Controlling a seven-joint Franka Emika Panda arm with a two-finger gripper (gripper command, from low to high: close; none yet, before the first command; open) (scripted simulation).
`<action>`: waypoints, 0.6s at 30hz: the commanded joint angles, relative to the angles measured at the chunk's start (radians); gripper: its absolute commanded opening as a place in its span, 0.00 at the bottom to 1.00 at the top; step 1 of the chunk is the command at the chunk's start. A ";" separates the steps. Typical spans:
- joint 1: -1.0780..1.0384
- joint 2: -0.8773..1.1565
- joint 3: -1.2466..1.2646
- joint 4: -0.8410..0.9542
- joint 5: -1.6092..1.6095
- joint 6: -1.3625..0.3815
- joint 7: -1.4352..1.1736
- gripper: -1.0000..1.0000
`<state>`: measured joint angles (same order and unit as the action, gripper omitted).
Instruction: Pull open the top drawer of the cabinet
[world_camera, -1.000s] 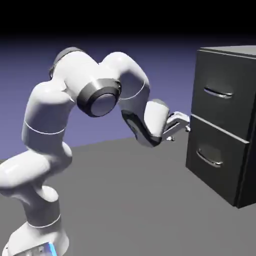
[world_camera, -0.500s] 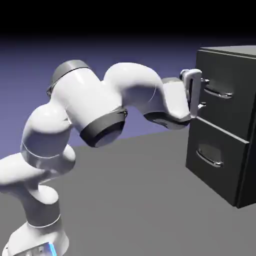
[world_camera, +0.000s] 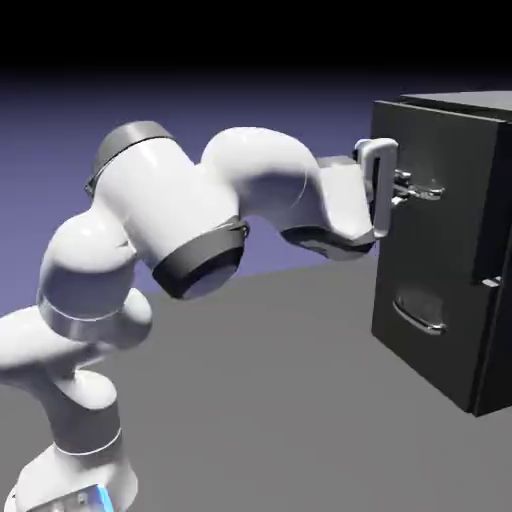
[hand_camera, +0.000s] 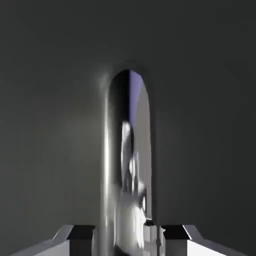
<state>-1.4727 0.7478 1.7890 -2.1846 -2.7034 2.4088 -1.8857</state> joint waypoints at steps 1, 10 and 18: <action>-0.036 0.006 0.032 -0.033 0.007 -0.008 -0.004 0.00; -0.356 0.144 0.328 -0.351 0.084 -0.087 -0.069 0.00; -0.543 0.296 0.505 -0.558 0.180 -0.115 -0.142 1.00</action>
<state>-2.0153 1.0438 2.2936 -2.7430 -2.5237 2.2934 -2.0281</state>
